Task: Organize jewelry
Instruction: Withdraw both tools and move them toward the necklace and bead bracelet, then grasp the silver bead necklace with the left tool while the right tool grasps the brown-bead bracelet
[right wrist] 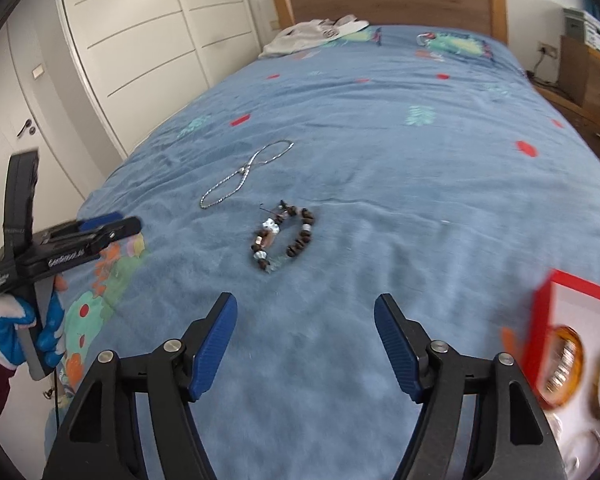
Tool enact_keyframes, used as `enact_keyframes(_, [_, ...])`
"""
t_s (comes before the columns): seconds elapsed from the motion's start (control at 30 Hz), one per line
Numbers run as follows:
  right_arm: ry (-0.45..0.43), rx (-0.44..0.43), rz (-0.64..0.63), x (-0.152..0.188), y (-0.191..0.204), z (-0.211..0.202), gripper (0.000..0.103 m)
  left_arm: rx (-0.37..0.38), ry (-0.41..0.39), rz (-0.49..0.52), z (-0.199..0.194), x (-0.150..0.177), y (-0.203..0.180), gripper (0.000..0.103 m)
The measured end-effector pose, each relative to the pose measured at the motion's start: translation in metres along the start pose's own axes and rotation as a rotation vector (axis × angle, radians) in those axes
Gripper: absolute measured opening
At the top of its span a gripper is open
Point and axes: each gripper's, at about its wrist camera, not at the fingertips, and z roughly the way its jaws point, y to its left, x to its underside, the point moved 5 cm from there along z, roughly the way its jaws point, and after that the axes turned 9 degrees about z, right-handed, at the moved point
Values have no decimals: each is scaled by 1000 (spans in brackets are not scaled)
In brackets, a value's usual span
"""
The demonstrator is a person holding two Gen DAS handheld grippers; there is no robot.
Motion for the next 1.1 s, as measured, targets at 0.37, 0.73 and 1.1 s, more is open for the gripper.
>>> enact_keyframes(0.37, [75,-37,-19,-13,8,77,79,120,66,-25,84,-29,-7,55])
enact_keyframes(0.73, [85,-45,-44,-26,19,112,85,128,69,-56,119,-40,-1,54])
enact_keyframes(1.1, [109,8,-60,-31,17,122,28,125,86,-21,115,-30,-4,10])
